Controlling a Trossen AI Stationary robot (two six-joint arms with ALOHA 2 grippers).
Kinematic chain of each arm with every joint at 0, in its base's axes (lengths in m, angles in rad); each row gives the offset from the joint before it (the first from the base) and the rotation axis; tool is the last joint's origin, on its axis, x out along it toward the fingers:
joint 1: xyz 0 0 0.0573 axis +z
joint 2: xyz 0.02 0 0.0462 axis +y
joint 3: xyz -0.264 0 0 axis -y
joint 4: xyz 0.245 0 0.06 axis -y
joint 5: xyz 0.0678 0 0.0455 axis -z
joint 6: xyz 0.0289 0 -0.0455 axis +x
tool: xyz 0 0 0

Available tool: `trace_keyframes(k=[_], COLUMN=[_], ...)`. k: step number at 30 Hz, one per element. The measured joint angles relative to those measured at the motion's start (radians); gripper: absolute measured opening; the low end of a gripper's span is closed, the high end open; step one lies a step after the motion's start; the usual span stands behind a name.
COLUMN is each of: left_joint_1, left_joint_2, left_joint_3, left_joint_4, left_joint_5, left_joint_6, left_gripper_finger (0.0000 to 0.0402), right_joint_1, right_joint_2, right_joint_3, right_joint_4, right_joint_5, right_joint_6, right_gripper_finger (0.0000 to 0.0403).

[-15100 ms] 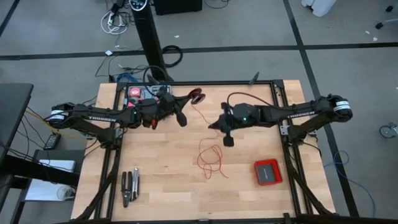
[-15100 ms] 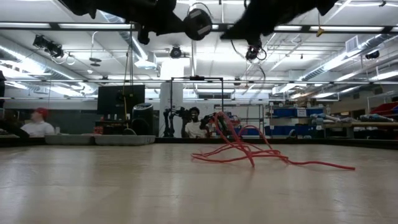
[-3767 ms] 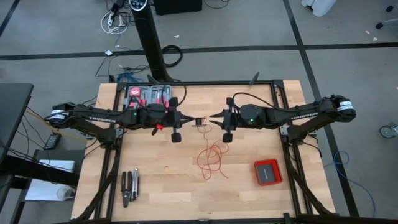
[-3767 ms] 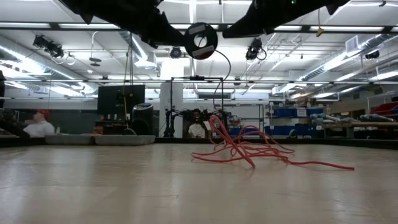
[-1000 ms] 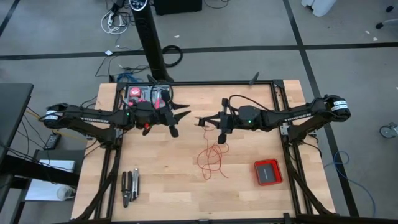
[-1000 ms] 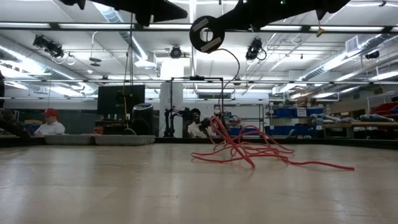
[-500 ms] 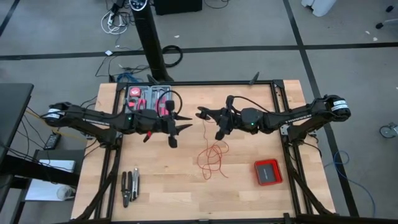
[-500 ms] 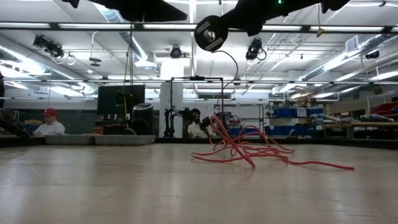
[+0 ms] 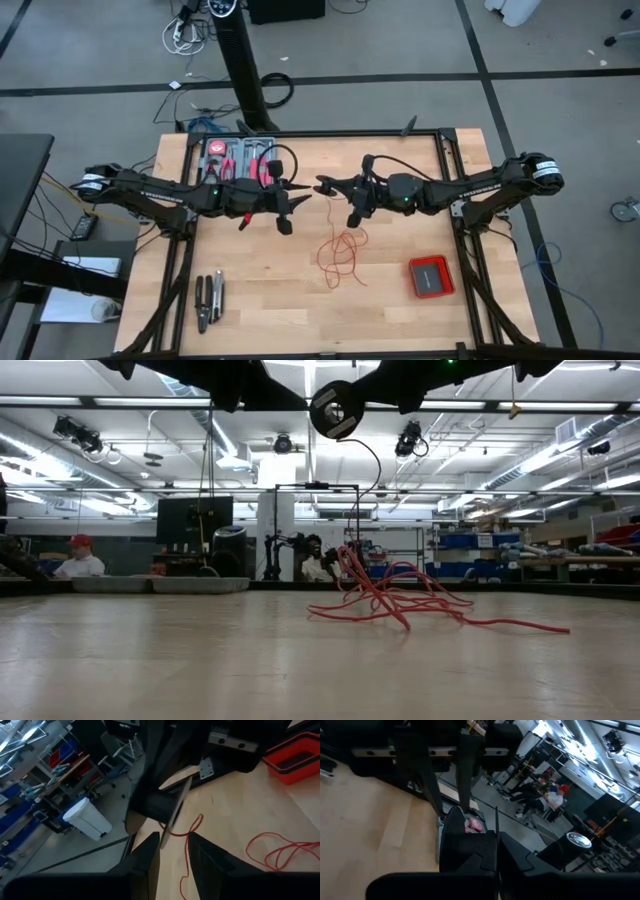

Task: Coil cords
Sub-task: Coil the red wire onto the spool

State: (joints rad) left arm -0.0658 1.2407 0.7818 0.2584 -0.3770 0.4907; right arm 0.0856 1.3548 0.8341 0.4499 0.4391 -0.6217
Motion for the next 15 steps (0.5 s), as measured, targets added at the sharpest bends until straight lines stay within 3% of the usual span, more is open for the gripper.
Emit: trace_keyframes(k=[15], left_joint_1=[0.000], left_joint_2=[0.000], left_joint_3=[0.000], left_joint_4=[0.040], left_joint_5=[0.015], left_joint_6=[0.002], left_gripper_finger=[0.0087], right_joint_1=[0.000], right_joint_2=[0.002], right_joint_3=[0.000], right_joint_4=[0.058], right_joint_5=[-0.050], right_joint_6=[0.039], right_gripper_finger=[0.0002])
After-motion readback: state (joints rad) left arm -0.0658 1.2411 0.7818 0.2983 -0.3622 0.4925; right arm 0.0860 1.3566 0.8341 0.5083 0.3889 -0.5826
